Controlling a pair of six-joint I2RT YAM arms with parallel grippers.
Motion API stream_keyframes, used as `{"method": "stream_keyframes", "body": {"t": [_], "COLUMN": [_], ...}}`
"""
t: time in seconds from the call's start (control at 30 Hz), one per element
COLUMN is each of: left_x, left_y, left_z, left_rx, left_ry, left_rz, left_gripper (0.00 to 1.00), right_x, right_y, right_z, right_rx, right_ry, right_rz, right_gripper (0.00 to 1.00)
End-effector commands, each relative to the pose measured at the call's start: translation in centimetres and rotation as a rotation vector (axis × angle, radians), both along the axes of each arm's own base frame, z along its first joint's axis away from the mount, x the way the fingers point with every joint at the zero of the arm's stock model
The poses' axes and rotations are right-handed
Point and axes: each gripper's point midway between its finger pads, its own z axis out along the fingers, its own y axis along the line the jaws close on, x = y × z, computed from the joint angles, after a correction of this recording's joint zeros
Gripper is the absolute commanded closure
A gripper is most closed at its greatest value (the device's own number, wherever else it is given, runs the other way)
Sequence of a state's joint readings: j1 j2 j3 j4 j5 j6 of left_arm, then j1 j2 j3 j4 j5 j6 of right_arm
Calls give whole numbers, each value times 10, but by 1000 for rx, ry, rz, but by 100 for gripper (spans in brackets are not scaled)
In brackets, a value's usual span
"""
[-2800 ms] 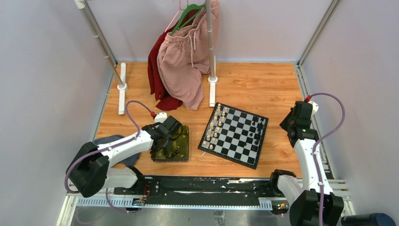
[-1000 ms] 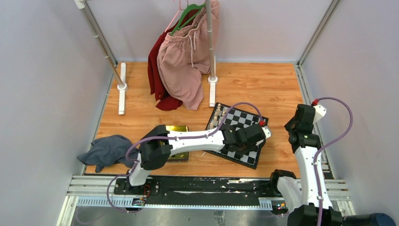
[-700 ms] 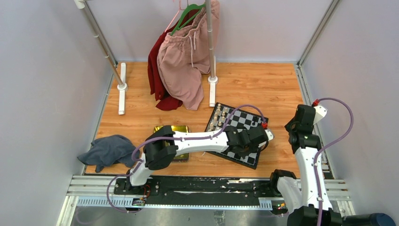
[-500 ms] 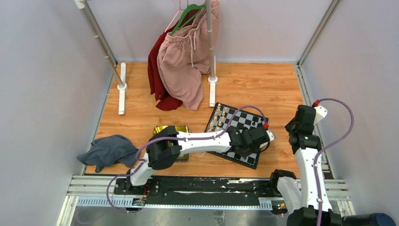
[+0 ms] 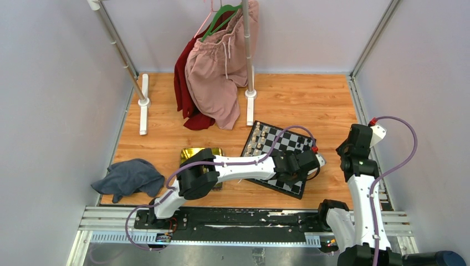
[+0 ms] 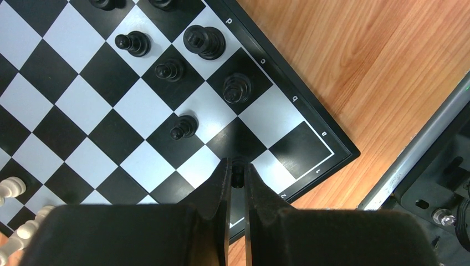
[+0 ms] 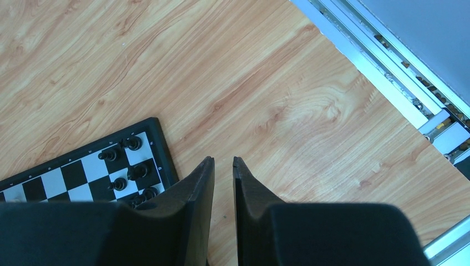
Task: Set up the chess pieces on the board
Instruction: Place the chess piece on the chessboard.
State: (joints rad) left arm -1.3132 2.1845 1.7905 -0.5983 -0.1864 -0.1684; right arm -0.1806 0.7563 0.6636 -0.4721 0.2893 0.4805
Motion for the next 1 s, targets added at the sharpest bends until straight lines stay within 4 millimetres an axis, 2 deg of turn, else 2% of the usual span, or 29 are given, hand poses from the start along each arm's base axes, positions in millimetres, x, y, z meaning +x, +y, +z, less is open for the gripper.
{"method": "stream_keyframes", "body": {"t": [0.0, 0.53, 0.83, 0.97], "left_x": [-4, -2, 0, 1], "left_y": [-11, -11, -11, -10], "left_z": [-3, -11, -15, -16], "left_rx": [-18, -18, -12, -7], "left_ry": [-6, -10, -14, -21], "left_rz": [-9, 7, 11, 13], "left_gripper": [100, 98, 83, 81], "right_x": [-6, -8, -7, -7], "right_y": [-6, -6, -7, -7], "right_z": [1, -1, -1, 0], "right_rx": [-10, -15, -22, -23], "right_ry": [8, 19, 25, 23], "right_rz": [-31, -27, -24, -23], "right_gripper": [76, 77, 77, 77]}}
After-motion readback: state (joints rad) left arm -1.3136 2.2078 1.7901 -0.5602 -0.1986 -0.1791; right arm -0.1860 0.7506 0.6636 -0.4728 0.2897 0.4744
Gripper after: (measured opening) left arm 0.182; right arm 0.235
